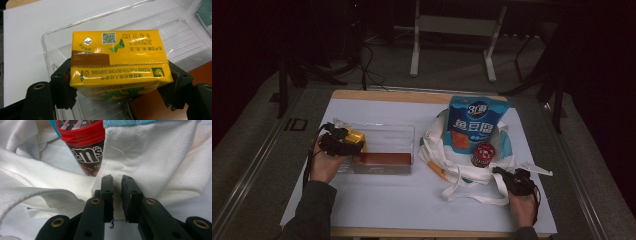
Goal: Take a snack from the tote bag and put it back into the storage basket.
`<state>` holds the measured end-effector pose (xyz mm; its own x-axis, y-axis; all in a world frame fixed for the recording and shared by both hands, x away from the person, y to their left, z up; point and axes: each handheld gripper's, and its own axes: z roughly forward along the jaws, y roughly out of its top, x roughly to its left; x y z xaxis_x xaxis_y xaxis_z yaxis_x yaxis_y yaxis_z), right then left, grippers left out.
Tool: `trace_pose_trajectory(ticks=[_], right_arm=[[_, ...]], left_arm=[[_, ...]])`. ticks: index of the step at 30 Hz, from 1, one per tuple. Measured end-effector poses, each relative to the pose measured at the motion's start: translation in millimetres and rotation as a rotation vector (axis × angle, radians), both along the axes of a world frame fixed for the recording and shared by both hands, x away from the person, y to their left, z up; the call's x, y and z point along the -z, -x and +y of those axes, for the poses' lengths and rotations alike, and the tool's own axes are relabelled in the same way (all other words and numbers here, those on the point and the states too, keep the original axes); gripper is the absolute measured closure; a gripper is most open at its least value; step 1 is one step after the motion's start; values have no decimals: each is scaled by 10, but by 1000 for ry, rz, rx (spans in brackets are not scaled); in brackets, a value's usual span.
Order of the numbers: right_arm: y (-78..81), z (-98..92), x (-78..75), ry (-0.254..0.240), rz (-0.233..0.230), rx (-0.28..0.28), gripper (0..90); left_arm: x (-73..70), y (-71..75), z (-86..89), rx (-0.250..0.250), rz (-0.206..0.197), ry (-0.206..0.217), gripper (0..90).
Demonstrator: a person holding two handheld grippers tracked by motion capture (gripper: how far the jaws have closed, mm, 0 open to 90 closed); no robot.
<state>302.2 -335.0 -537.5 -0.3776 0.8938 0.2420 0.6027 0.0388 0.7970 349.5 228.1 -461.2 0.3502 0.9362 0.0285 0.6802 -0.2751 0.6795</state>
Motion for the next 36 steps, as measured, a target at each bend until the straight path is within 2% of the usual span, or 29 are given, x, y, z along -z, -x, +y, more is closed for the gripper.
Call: trace_pose_trajectory(ticks=[5, 7, 14, 18, 26, 31, 36], right_arm=[[0, 1, 0, 1, -1, 1, 800], [1, 2, 0, 1, -1, 2, 800], [1, 0, 0, -1, 0, 1, 800], [1, 2, 0, 1, -1, 1, 800], [1, 1, 0, 1, -1, 1, 800], [0, 2, 1, 4, -4, 2, 800], [1, 3, 0, 3, -3, 2, 800]], left_arm=[[15, 60, -12, -30, -26, -11, 266], [9, 65, -10, -59, -13, -1, 267], [-13, 109, 17, -120, -11, -44, 268], [-4, 125, 53, -146, -3, -16, 266], [2, 194, 75, -146, -19, 7, 249], [-21, 236, 115, -139, -27, 41, 243], [-26, 235, 124, -137, -29, 40, 238]])
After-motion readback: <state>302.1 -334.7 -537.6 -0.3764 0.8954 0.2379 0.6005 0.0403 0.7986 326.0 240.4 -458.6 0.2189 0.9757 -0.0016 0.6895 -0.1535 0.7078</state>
